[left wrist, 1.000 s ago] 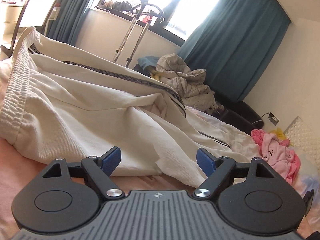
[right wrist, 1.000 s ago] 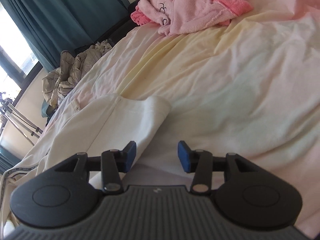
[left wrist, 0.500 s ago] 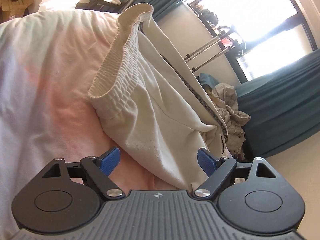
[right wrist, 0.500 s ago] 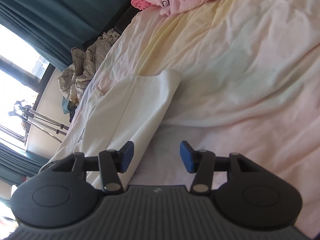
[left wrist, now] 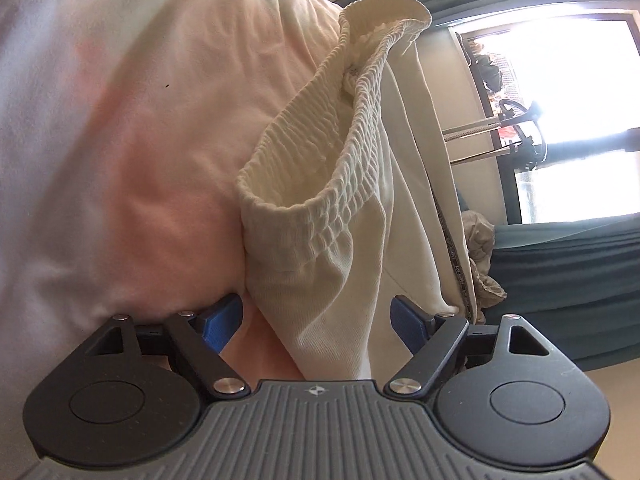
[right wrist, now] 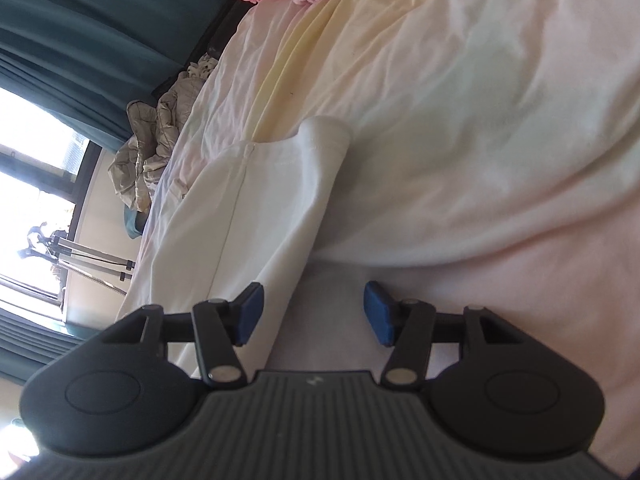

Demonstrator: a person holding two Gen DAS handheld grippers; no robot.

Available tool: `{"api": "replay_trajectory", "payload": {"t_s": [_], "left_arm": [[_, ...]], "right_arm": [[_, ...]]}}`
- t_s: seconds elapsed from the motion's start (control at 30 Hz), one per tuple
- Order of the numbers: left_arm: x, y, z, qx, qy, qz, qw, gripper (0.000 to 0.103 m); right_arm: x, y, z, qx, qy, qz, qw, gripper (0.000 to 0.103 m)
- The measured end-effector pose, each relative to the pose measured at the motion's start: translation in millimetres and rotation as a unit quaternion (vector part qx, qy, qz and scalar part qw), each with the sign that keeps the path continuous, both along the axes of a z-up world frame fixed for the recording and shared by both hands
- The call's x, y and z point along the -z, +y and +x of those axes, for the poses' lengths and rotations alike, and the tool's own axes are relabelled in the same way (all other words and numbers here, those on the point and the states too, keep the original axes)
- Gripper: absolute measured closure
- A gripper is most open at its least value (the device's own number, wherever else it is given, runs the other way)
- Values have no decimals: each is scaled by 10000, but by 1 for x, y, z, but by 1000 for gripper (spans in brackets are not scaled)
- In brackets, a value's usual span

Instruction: Fold clothes

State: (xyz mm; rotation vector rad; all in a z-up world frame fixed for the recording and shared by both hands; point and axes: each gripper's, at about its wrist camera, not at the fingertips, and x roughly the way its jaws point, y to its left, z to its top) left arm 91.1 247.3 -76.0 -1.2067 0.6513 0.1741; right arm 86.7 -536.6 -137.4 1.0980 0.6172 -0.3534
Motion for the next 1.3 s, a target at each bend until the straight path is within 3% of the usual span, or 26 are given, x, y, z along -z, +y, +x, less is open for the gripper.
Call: {"api": "replay_trajectory", "payload": {"t_s": [0.13, 0.3, 0.4, 0.43, 0.47, 0.57, 0.77, 0.93, 1.07, 1.3], "left_arm": [[5, -2, 15, 44, -107, 414, 9991, 21], [3, -6, 17, -16, -207, 782, 9967, 34], [-1, -8, 14, -7, -329, 976, 9947, 53], [-2, -8, 13, 16, -351, 1020, 9942, 61], [-4, -7, 13, 24, -380, 1048, 9938, 70], [-10, -7, 7, -57, -529, 1113, 9924, 83], [-48, -2, -18, -698, -1195, 1208, 9830, 88], [-73, 22, -28, -855, -1246, 1193, 9813, 90], [-82, 31, -24, -691, -932, 1487, 9821, 90], [-51, 41, -9, -276, -53, 1958, 9802, 89]], "right_arm": [[8, -3, 18, 86, -191, 56, 9998, 47], [17, -6, 23, 684, -383, 190, 9967, 53], [12, -4, 26, 922, -409, -184, 9947, 69], [11, -4, 28, 955, -400, -344, 9940, 85], [10, -2, 29, 994, -329, -477, 9934, 93], [6, 0, 25, 1150, -447, -597, 9906, 99], [-17, 1, 13, 1337, -728, -856, 9846, 99], [-10, -7, 4, 1468, -388, -808, 9851, 100], [-4, -14, -3, 1574, -102, -764, 9845, 100], [20, -19, -15, 1605, 115, -608, 9851, 99]]}}
